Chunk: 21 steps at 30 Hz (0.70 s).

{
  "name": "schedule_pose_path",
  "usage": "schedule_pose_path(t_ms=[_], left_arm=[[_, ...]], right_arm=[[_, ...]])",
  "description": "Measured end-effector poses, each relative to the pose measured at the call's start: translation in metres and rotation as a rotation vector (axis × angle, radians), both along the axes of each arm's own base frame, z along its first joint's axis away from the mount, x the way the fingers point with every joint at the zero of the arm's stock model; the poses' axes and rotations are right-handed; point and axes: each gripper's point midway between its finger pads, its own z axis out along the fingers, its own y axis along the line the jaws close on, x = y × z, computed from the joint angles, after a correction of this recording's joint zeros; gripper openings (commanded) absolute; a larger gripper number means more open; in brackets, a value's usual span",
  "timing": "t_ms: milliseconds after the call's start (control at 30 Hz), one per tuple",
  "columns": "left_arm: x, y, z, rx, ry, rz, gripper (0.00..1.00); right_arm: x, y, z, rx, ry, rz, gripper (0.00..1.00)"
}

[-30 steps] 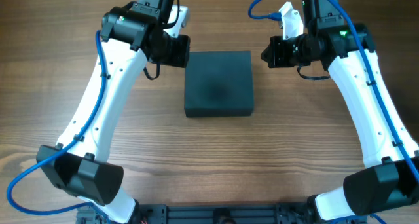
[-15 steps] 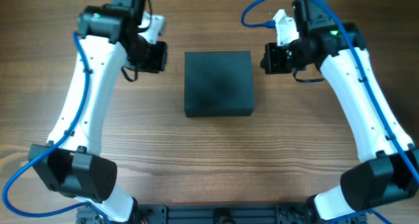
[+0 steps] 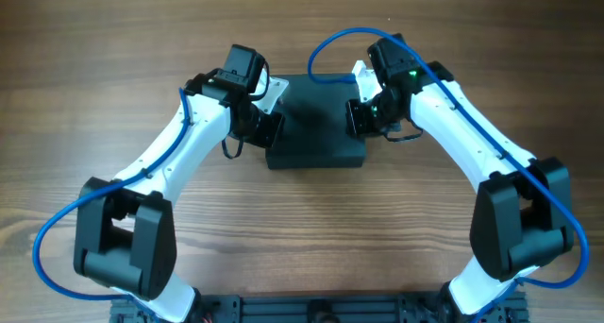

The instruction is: Pack container

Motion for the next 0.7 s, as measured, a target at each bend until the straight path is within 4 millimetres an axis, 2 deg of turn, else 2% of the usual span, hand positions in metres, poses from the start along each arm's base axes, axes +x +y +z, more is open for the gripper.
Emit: schedule_pose_path(t_ms=[167, 200, 267, 300, 333, 367, 400, 467, 500, 533, 600, 700], left_arm=[[-0.006, 0.004, 0.002, 0.009, 0.024, 0.005, 0.04], [-0.015, 0.011, 0.004, 0.038, 0.054, 0.009, 0.08], [-0.016, 0.020, 0.017, 0.080, 0.042, 0.020, 0.13], [-0.014, 0.028, 0.032, 0.113, 0.019, 0.037, 0.17], [-0.004, 0.040, 0.059, 0.139, -0.055, 0.069, 0.27], [0.004, 0.050, 0.088, 0.148, -0.140, 0.105, 0.38], [0.010, 0.062, 0.116, 0.159, -0.222, 0.138, 0.45], [0.010, 0.087, 0.163, 0.182, -0.354, 0.216, 0.42], [0.003, 0.107, 0.186, 0.196, -0.411, 0.278, 0.38], [-0.010, 0.126, 0.204, 0.214, -0.450, 0.331, 0.33], [-0.038, 0.160, 0.224, 0.250, -0.478, 0.426, 0.26], [-0.073, 0.196, 0.243, 0.279, -0.513, 0.567, 0.26]], right_arm=[[0.000, -0.001, 0.004, -0.001, -0.008, -0.004, 0.04], [-0.002, -0.005, 0.011, -0.019, -0.022, -0.008, 0.04], [0.001, -0.013, 0.031, -0.052, -0.077, -0.022, 0.04], [0.003, -0.017, 0.049, -0.068, -0.126, -0.031, 0.04], [0.010, -0.026, 0.093, -0.086, -0.255, -0.055, 0.04], [0.013, -0.031, 0.125, -0.089, -0.346, -0.067, 0.04], [0.013, -0.038, 0.159, -0.092, -0.445, -0.083, 0.04], [-0.001, -0.055, 0.223, -0.096, -0.625, -0.122, 0.04], [-0.016, -0.067, 0.254, -0.099, -0.715, -0.144, 0.04], [-0.031, -0.077, 0.273, -0.104, -0.772, -0.162, 0.04], [-0.067, -0.098, 0.306, -0.113, -0.873, -0.191, 0.04], [-0.110, -0.117, 0.324, -0.113, -0.934, -0.211, 0.04]])
